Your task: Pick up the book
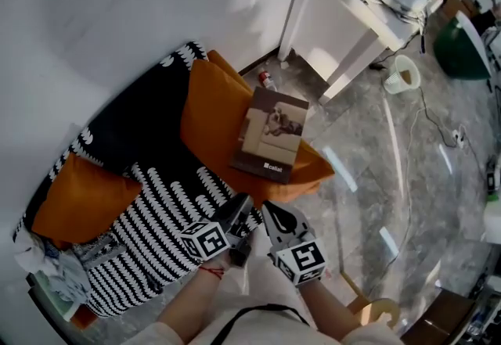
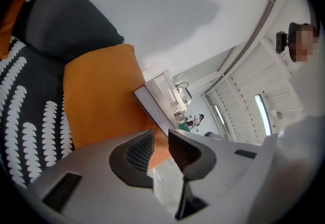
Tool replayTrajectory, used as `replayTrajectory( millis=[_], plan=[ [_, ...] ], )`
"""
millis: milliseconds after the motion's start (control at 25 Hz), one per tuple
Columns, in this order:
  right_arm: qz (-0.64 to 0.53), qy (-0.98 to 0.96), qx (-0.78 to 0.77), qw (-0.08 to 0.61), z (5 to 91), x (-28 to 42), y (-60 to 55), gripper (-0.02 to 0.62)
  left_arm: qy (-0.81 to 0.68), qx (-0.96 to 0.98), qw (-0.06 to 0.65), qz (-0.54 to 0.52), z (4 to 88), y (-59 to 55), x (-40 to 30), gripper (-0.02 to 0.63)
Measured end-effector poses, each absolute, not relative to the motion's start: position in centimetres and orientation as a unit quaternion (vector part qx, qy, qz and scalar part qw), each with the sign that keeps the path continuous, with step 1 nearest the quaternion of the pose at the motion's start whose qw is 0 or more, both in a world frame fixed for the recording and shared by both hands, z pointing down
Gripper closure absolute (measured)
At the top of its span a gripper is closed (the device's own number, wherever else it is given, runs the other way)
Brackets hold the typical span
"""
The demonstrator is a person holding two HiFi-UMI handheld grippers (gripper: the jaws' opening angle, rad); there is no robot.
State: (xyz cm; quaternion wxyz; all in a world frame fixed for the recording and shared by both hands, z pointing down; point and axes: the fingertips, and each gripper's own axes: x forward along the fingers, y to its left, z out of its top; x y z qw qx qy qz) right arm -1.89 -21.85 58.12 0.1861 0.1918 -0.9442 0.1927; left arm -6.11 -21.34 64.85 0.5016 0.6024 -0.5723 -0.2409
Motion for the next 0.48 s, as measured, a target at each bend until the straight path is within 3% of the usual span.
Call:
replayTrajectory(
  millis=[320,480],
  plan=[
    [0.189,-0.940,0.217,0.186,58.5,-1.1,-25.7,0.581,-0.536,0.582,0.522,-0.319,65.5,-23.1,-6.4,0.426],
    [0.187,-0.937,0.232,0.180,58.6,-1.2,-27.6,0.581,-0.503,0.551,0.537,-0.393,65.1,-23.6,-7.2,0.412]
  ],
)
